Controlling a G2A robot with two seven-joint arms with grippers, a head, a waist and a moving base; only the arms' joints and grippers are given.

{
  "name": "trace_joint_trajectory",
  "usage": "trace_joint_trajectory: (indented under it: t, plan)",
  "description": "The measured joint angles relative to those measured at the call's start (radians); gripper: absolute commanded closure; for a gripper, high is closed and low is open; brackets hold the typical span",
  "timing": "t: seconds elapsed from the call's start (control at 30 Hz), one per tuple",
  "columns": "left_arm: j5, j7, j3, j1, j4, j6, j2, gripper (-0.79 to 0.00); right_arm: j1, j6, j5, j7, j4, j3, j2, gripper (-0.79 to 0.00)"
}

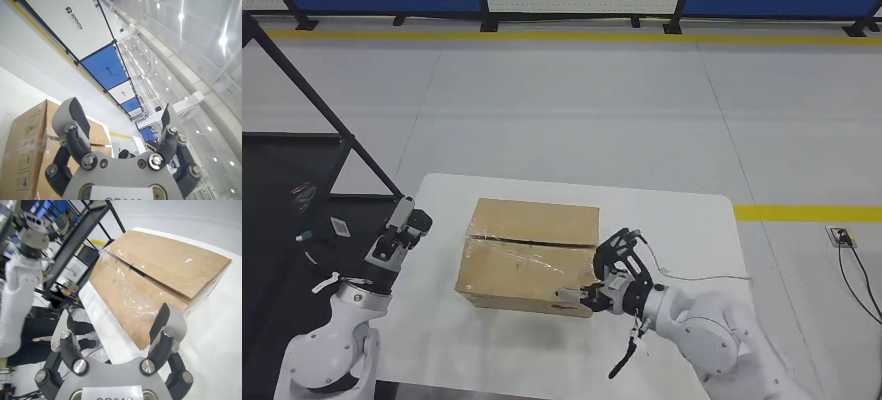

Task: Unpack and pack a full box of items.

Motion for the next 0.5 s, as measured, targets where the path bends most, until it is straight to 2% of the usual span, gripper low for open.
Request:
trace_joint_trajectory:
  t: [0.07, 0.13, 0.37, 0.5]
  plan:
    - [-0.003, 0.004, 0.002, -0.002, 0.004, 0.002, 0.001, -0.785, 0.014, 0.091, -0.148, 0.038, -0.028, -0.058, -0.005, -0.785]
    - [-0.003, 0.008, 0.003, -0.001, 0.008, 0.002, 0.002, -0.785, 0.016, 0.131, -0.208, 0.043, -0.03, -0.064, -0.006, -0.785]
    - [0.004, 0.009, 0.012, 0.006, 0.036, 0.001, 0.006, -0.785, 0.012, 0.087, -0.163, 0.035, -0.027, -0.063, -0.006, -0.785]
    - [0.009, 0.012, 0.021, -0.002, 0.051, 0.002, 0.008, -0.785, 0.016, 0.11, -0.287, 0.022, -0.046, -0.113, -0.012, -0.785]
